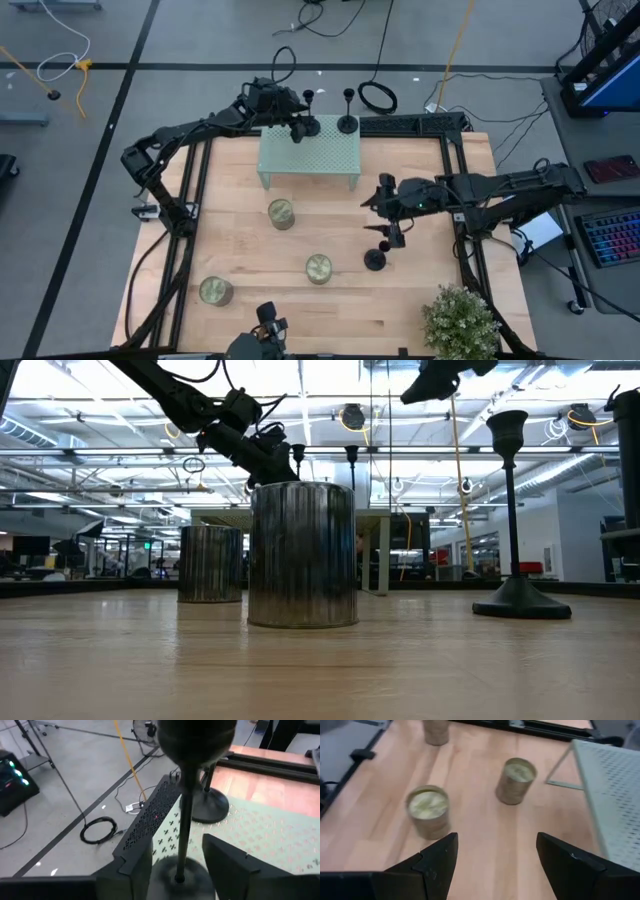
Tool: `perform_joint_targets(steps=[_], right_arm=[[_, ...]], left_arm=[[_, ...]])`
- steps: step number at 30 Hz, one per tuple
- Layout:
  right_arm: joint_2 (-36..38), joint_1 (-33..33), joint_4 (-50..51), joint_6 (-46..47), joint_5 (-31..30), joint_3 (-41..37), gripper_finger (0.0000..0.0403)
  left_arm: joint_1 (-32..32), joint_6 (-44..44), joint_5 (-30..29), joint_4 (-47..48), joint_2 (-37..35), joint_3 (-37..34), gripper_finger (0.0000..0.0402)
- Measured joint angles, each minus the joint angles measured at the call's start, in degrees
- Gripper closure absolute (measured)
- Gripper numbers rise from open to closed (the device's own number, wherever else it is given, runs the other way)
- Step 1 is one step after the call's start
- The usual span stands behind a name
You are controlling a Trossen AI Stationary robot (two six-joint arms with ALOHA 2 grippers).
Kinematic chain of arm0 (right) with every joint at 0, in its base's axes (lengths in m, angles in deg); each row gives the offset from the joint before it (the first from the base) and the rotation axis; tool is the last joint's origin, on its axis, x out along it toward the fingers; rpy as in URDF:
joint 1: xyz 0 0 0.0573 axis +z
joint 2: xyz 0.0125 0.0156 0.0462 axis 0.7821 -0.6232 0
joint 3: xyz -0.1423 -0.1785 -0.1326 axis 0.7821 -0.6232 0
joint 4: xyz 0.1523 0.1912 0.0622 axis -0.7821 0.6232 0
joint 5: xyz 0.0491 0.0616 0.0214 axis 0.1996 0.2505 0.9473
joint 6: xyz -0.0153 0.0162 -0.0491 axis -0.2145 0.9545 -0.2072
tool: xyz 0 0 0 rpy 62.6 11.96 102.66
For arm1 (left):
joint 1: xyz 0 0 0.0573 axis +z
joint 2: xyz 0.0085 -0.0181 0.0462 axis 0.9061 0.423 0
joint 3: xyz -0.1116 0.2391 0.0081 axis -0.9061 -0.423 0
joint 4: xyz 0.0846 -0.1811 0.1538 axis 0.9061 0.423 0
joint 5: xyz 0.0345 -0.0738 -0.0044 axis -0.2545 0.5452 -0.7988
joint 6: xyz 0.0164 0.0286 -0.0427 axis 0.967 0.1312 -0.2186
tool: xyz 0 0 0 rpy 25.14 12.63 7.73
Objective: Pick & Place candle stick holders
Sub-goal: Put the black candlestick holder on the shelf
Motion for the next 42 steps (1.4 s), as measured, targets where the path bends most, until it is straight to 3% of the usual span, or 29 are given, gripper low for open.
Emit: perform_joint_targets(steps=[10, 18, 22, 27, 30, 37, 42], right_arm=[[0.0, 7.38, 2.33, 4.17, -3.08, 0.0, 0.0138], [0.0, 13.15, 7.25, 10.93, -4.61, 0.0, 0.0138], [0.12, 16.49, 5.78, 9.51, -5.21, -1.27, 0.0138], [1.55, 18.91, 4.39, 9.21, -12.38, -5.84, 0.0138], [3.26, 19.41, 0.72, 9.08, -15.3, -9.46, 0.0138], [8.39, 19.41, -13.66, 9.33, -8.83, -19.38, 0.0138], [11.71, 19.4, -23.16, 6.02, -9.06, -26.42, 0.0138]], left_arm=[[-1.88, 2.65, -1.01, 8.72, -7.87, 0.0, 0.0182], [-3.38, 2.11, -0.99, 18.42, -15.95, 0.0, 0.0193], [-4.22, 1.27, -0.97, 21.16, -19.6, 0.0, 0.0204], [-5.05, 1.18, -0.98, 23.05, -22.77, 0.0, 0.0216], [-5.5, 1.05, -0.96, 23.04, -23.47, 0.0, 0.0218], [-5.74, 1.16, -0.96, 23.08, -23.22, -0.02, 0.022], [-6.01, 0.93, -0.95, 23.15, -23.12, -0.02, 0.022]])
